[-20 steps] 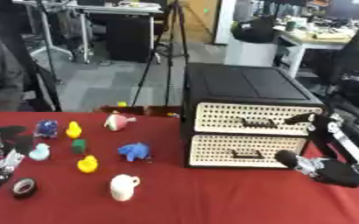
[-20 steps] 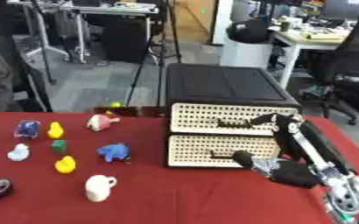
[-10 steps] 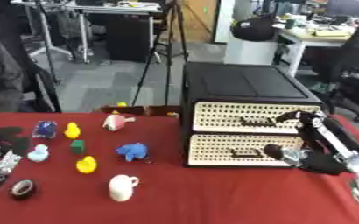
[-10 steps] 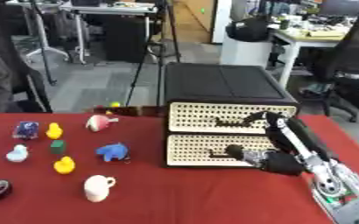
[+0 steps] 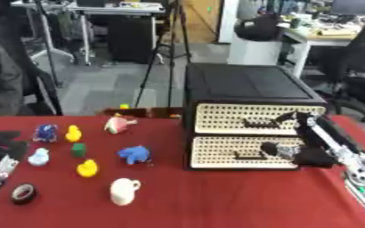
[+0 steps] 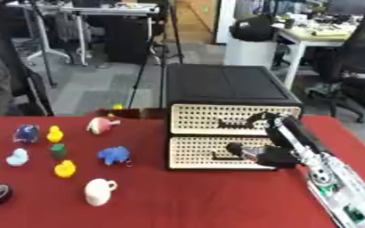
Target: Pick up objects from table and place into drawer.
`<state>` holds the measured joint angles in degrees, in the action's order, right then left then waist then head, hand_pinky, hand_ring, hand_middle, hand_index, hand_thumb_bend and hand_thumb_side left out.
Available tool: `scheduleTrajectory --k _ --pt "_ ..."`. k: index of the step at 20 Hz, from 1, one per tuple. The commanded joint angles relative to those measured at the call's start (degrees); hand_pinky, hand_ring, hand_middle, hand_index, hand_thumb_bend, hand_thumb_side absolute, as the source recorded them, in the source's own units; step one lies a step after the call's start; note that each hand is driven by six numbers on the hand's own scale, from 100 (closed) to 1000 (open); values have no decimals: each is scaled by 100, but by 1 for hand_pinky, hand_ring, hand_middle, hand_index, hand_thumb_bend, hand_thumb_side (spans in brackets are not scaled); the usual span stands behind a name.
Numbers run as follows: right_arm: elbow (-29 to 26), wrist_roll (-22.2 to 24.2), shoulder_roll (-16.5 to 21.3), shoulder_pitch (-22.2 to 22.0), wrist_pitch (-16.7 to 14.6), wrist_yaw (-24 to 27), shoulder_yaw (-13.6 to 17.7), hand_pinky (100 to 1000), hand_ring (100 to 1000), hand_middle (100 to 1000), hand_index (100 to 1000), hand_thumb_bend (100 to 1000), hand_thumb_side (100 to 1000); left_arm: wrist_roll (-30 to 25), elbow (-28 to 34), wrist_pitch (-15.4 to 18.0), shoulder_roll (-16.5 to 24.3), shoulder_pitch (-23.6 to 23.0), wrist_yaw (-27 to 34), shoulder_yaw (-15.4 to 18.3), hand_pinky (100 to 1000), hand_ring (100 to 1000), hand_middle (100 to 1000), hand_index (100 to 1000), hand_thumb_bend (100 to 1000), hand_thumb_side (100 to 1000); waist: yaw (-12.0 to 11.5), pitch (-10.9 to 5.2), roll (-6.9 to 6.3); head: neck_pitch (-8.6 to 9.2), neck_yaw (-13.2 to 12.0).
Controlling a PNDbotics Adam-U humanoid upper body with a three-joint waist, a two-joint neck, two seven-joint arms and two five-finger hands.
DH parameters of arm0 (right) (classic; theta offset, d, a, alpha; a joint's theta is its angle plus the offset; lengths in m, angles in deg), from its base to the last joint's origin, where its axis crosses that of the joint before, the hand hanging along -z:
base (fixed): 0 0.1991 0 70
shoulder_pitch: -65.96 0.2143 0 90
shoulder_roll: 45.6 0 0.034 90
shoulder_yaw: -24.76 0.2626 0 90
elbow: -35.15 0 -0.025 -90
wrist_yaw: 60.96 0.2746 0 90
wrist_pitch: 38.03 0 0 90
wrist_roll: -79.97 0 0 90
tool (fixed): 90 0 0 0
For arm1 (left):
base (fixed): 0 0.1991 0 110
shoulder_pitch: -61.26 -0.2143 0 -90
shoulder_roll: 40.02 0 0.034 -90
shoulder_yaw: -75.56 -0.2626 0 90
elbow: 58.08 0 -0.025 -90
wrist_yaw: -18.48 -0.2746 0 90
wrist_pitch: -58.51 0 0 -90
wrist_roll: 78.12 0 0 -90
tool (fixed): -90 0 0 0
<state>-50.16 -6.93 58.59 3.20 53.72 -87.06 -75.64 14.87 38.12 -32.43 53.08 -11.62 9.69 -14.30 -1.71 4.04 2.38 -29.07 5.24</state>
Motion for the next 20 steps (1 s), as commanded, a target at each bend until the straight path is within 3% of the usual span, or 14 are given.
scheduleTrajectory --k 1,20 --pt "155 17 212 179 -70 -111 14 100 100 154 783 801 779 -31 100 7 25 103 26 -10 564 481 540 743 654 753 -19 -50 -32 44 35" --pt "925 32 165 571 -255 -381 -28 100 100 153 782 810 773 -65 107 11 -40 180 47 -42 565 481 540 744 652 755 -162 34 -115 123 125"
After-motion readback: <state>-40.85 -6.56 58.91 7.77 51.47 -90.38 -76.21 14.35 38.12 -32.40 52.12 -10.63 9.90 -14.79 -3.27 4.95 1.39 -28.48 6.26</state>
